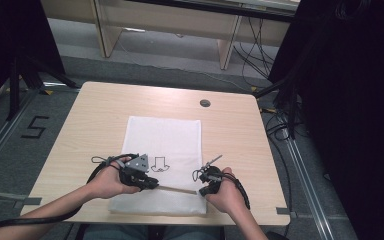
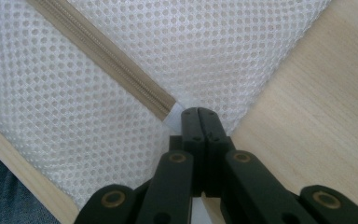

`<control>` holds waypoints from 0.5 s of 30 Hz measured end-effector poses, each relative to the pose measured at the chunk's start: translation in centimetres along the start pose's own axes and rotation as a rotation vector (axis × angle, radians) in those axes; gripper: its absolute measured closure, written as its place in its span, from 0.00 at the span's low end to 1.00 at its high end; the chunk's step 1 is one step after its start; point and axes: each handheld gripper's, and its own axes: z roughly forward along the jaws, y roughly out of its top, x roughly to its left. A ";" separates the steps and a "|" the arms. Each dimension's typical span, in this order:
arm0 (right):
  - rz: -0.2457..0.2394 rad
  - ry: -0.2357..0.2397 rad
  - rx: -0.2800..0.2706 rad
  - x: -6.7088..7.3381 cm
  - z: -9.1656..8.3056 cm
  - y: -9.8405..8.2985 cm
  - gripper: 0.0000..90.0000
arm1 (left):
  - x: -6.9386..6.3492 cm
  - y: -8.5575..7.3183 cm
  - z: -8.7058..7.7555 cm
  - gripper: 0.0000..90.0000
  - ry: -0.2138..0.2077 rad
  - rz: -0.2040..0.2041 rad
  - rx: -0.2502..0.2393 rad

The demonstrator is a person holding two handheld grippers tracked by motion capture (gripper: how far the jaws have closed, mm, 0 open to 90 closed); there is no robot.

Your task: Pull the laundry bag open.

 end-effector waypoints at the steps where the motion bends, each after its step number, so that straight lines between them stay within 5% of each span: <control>1: -0.003 0.001 -0.002 0.0 0.0 0.0 1.00 | 0.0 0.0 0.0 0.93 0.001 -0.003 0.002; 15: -0.038 0.003 -0.023 -0.3 0.1 0.0 1.00 | 0.2 -0.5 -0.4 0.93 0.003 -0.008 -0.002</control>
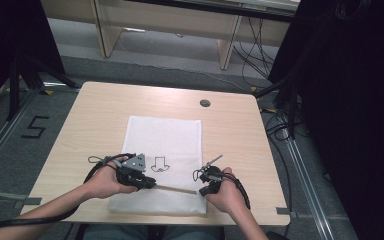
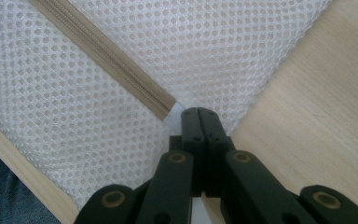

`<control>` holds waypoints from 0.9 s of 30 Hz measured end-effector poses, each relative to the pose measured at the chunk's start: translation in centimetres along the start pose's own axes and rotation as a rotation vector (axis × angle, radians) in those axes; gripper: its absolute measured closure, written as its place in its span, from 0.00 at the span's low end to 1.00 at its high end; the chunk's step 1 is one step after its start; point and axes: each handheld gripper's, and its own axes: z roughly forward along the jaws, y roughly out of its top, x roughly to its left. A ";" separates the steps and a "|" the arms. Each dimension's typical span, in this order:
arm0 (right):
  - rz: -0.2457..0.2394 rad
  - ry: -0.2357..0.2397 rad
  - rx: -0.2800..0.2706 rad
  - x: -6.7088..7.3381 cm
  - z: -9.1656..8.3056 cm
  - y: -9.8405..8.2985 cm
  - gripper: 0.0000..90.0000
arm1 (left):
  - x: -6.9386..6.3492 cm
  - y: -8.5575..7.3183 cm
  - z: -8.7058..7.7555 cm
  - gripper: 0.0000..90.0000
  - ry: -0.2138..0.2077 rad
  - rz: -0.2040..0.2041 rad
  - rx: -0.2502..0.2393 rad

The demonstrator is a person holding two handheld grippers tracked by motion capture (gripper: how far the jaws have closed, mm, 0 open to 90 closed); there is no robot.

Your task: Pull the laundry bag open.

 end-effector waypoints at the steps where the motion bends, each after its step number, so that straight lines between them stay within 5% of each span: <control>1: 0.001 0.000 0.000 0.0 0.0 0.0 1.00 | 0.0 0.0 0.0 0.93 0.001 0.000 0.000; 14: -0.001 0.003 -0.002 -0.1 0.0 0.0 1.00 | 0.1 -0.2 -0.3 0.93 0.007 0.020 0.007; 22: 0.000 0.001 -0.001 -0.1 0.0 0.0 1.00 | 0.3 -0.4 -0.5 0.93 -0.001 -0.018 0.000; 27: -0.002 0.004 -0.002 -0.1 0.0 0.0 1.00 | 0.3 -0.4 -0.6 0.93 0.004 -0.004 0.006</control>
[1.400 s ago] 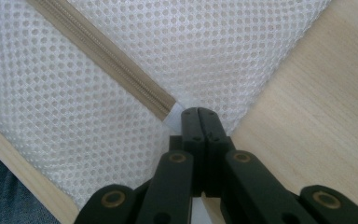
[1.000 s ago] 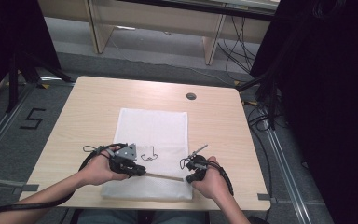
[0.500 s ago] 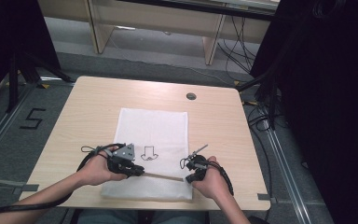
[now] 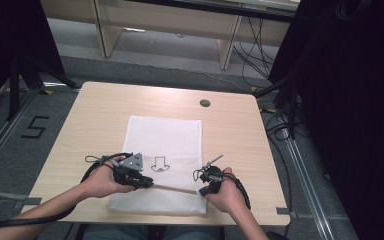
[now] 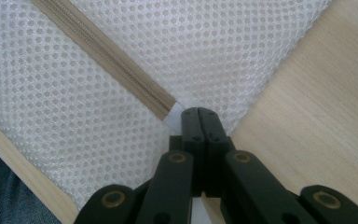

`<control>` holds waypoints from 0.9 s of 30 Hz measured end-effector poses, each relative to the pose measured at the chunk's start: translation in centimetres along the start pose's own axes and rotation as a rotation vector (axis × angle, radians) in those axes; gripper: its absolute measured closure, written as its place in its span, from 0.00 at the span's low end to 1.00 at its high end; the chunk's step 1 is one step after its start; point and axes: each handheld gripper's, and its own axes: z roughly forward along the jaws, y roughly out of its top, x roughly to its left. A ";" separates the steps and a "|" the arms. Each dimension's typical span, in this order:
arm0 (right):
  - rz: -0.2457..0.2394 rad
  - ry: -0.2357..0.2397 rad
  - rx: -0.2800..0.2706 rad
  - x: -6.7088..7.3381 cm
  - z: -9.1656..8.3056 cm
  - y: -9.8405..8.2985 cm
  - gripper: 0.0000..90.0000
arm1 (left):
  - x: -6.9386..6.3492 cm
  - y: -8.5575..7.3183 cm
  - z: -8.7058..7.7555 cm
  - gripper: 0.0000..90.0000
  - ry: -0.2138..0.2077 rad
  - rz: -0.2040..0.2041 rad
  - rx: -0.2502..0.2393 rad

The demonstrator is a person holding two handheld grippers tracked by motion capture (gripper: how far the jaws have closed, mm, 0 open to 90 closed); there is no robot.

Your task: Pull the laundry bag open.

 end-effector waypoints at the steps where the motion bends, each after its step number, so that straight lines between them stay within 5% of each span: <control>1: 0.006 0.000 0.002 0.1 0.0 0.0 1.00 | 0.0 0.0 0.0 0.93 -0.002 0.009 -0.001; 27: 0.008 -0.002 0.010 0.2 0.0 0.0 1.00 | 0.6 -1.4 -1.4 0.93 0.010 -0.017 0.009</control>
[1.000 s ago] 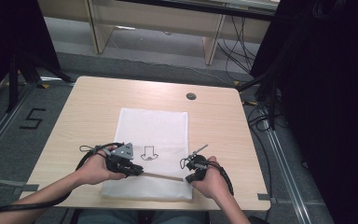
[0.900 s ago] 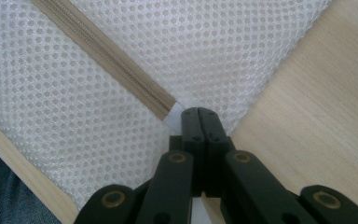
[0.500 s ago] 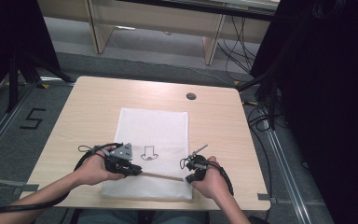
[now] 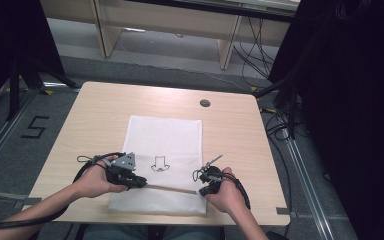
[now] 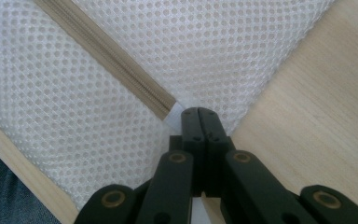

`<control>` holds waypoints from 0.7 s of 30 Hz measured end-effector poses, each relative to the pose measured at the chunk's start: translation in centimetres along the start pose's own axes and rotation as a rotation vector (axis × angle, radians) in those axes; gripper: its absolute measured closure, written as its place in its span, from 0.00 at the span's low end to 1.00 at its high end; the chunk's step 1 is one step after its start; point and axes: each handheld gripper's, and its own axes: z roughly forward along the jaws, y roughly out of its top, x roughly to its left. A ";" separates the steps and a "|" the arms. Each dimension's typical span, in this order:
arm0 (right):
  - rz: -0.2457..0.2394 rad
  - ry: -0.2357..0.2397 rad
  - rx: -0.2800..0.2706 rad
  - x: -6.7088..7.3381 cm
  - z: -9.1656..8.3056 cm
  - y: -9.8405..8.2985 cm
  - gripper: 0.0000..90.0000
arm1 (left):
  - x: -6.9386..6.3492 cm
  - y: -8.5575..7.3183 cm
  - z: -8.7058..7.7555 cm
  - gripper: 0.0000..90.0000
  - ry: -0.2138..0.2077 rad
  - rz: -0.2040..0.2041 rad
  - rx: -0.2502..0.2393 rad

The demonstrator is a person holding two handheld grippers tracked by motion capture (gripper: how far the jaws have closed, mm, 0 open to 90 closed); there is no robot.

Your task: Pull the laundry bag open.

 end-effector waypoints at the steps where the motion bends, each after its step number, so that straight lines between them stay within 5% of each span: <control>1: 0.005 0.001 0.003 0.0 0.0 0.0 1.00 | 0.0 -0.1 -0.1 0.93 0.002 -0.006 0.001; 16: -0.018 -0.011 -0.007 0.0 0.0 0.0 1.00 | 0.6 -1.3 -0.9 0.93 0.001 -0.017 -0.001; 21: -0.013 -0.012 0.000 0.2 0.0 0.0 1.00 | 0.6 -1.8 -1.0 0.93 0.002 -0.048 -0.014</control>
